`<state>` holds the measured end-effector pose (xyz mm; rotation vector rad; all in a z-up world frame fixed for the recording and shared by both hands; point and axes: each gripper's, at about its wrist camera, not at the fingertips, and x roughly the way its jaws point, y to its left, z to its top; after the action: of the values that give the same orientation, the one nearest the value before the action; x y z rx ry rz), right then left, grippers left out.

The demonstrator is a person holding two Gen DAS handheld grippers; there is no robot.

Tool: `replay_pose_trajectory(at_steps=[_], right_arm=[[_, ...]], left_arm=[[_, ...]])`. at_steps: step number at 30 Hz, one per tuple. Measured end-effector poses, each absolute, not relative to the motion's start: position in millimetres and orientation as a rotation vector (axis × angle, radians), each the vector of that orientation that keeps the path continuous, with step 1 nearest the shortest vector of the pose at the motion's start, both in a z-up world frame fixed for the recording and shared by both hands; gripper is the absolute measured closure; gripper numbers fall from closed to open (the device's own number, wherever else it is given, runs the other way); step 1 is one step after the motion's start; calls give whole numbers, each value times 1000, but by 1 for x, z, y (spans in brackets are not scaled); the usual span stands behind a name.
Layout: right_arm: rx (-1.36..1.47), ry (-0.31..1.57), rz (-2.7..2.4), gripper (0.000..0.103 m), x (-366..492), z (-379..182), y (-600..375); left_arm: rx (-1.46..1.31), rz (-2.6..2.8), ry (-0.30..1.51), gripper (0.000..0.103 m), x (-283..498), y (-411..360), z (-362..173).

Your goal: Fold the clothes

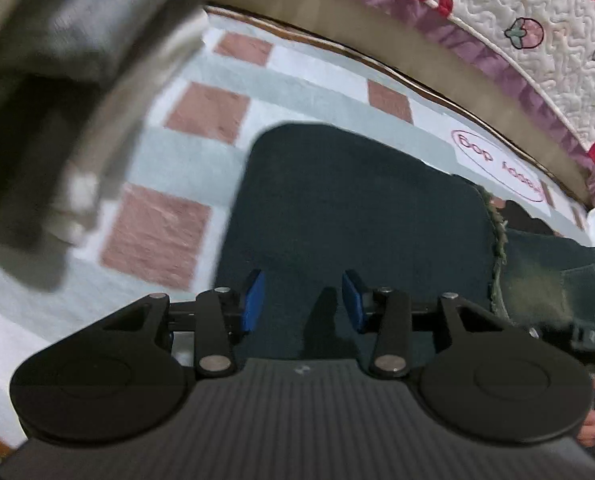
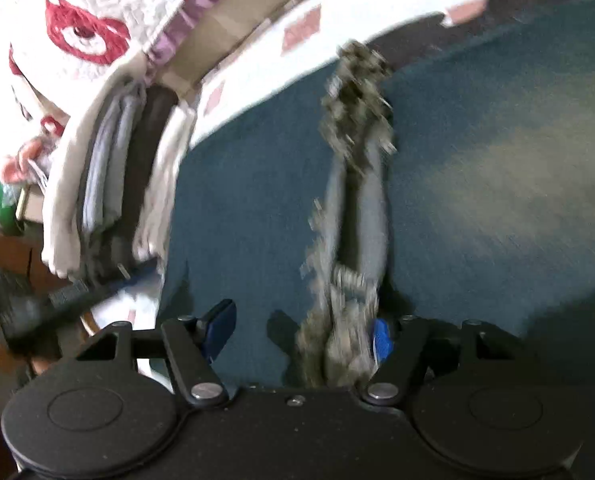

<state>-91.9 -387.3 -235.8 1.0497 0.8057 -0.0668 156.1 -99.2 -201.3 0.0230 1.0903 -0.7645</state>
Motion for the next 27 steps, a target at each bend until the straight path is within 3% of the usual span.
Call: replay_pose_trajectory(at_steps=[2, 3, 4, 11, 16, 21, 24, 27], right_arm=[[989, 729, -82, 52, -85, -239, -379], [946, 736, -97, 90, -80, -239, -374], [900, 734, -101, 93, -76, -236, -370], [560, 490, -170, 95, -124, -139, -377], [365, 476, -448, 95, -198, -79, -421], [349, 675, -704, 94, -263, -103, -491], [496, 823, -723, 91, -289, -150, -525], [604, 825, -736, 86, -305, -176, -534]], left_arm=[[13, -790, 1060, 62, 153, -102, -204], [7, -808, 1040, 62, 152, -102, -202], [-13, -841, 1017, 62, 151, -102, -199], [-164, -1093, 966, 62, 134, -114, -175], [-125, -1273, 977, 56, 96, -164, -165], [193, -1408, 1069, 64, 65, -235, -206], [313, -1405, 1067, 63, 51, -250, -214], [308, -1399, 1079, 62, 47, -248, -215]])
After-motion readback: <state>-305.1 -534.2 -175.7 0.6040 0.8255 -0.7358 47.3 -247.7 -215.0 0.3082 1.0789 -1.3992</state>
